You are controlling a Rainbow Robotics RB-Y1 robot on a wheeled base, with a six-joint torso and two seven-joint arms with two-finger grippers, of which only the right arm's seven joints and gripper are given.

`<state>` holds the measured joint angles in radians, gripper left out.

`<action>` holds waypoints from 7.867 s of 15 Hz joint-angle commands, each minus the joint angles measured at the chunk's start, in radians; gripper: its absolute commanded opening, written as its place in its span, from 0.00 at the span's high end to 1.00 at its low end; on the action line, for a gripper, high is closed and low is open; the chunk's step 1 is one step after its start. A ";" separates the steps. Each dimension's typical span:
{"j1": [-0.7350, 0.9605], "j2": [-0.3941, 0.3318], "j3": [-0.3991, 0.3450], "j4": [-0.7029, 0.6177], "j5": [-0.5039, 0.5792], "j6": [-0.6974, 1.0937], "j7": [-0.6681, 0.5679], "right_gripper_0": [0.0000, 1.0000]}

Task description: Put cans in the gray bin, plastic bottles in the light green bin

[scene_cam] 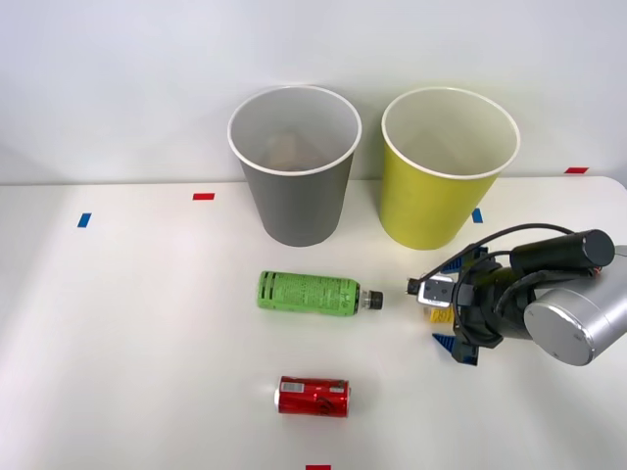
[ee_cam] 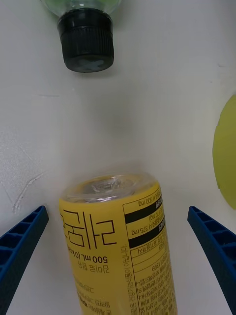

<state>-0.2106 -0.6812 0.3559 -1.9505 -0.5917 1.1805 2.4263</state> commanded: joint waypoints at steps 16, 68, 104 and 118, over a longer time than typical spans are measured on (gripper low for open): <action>0.033 0.057 -0.054 0.001 -0.028 -0.028 -0.018 1.00; -0.325 0.302 -0.430 0.274 -0.531 -0.743 -0.428 0.00; 0.872 0.103 -0.009 -0.128 -0.362 -1.868 -0.311 0.00; 0.978 0.273 -0.003 -0.018 -0.157 -1.923 -0.309 0.00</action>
<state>0.7650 -0.4123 0.3598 -1.9674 -0.7490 -0.7500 2.1147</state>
